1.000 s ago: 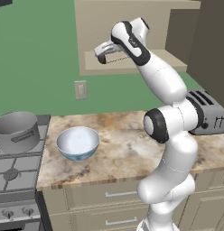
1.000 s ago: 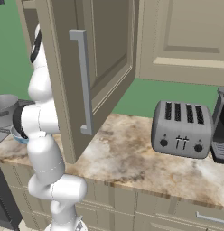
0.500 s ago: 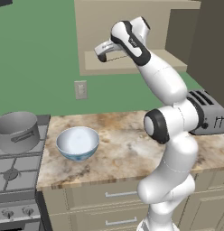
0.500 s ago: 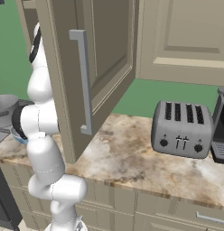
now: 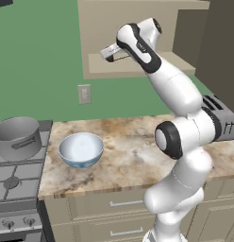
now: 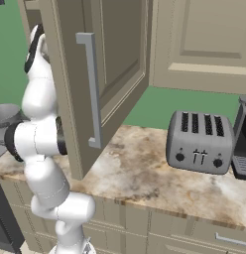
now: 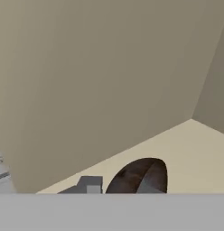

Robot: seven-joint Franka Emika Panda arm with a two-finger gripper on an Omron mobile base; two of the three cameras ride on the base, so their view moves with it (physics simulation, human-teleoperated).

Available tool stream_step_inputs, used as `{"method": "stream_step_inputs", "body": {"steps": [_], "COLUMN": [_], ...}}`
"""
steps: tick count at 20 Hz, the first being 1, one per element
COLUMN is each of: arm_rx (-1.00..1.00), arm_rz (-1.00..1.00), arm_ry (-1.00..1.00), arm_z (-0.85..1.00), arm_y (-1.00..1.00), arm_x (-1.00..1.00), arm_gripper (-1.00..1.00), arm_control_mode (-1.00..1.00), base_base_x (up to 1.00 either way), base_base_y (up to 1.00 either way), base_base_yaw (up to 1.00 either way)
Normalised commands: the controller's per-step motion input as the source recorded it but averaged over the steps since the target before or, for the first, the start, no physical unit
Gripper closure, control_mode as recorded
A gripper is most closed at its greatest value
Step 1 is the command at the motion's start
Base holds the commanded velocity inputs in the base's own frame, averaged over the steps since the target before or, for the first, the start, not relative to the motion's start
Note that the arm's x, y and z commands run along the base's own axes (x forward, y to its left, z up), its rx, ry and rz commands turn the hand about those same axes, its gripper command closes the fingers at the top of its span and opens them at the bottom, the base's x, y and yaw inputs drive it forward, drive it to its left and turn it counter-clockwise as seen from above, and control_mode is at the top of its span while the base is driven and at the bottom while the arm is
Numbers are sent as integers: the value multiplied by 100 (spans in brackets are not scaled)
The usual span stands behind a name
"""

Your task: Open the cabinet and move the ladle to the pot. Then close the cabinet.

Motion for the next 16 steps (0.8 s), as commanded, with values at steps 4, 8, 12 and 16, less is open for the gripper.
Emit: {"method": "stream_step_inputs", "body": {"steps": [4,8,12,16], "arm_rx": [0,0,0,0], "arm_rz": [-28,-30,-27,-17], "arm_ry": [-16,-9,-9,-1], "arm_z": [2,2,8,18], "arm_y": [26,37,25,1], "arm_x": [-69,-81,-89,-95], "arm_gripper": [100,100,100,100], "arm_control_mode": [-100,-100,-100,-100], "base_base_x": [0,0,0,0], "base_base_y": [0,0,0,0], "base_base_yaw": [0,0,0,0]}}
